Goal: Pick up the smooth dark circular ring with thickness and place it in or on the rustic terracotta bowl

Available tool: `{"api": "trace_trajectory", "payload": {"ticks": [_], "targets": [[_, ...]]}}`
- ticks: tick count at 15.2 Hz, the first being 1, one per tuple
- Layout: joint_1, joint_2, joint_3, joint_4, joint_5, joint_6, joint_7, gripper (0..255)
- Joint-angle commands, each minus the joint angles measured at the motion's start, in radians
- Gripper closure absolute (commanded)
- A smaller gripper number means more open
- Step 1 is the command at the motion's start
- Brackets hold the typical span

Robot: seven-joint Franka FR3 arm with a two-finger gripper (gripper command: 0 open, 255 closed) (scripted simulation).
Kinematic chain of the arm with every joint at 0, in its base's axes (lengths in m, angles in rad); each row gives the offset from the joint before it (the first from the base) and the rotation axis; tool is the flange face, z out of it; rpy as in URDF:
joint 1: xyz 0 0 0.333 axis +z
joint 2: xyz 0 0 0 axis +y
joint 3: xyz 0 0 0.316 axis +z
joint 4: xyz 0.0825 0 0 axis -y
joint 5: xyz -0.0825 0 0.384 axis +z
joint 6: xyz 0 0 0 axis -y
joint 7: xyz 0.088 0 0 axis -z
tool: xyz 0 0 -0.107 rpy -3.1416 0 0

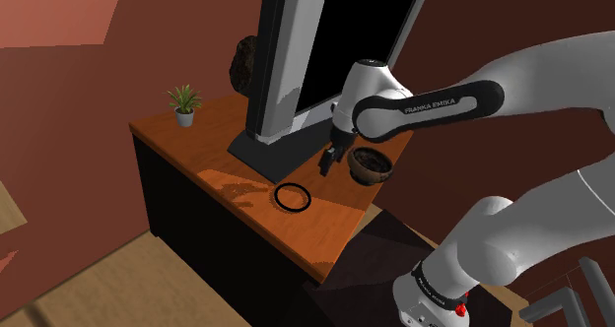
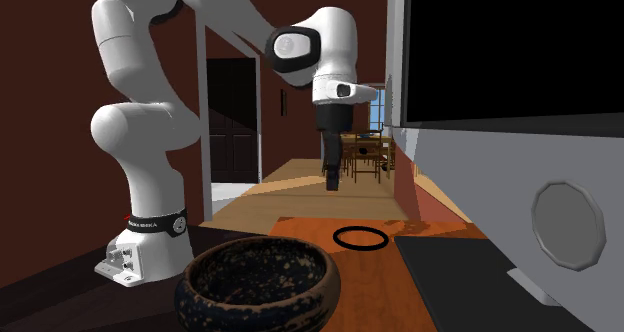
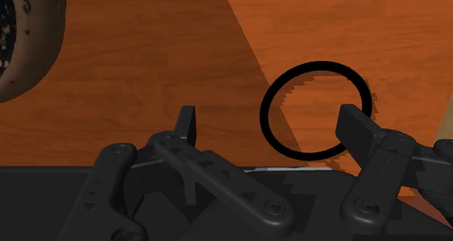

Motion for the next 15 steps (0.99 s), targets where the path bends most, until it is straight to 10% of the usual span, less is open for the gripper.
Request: {"api": "trace_trajectory", "payload": {"ticks": [1, 15], "targets": [[0.002, 0.084, 0.004, 0.020, 0.002, 0.068, 0.007, 0], [0.008, 0.439, 0.012, 0.085, -0.024, 0.359, 0.051, 0]]}}
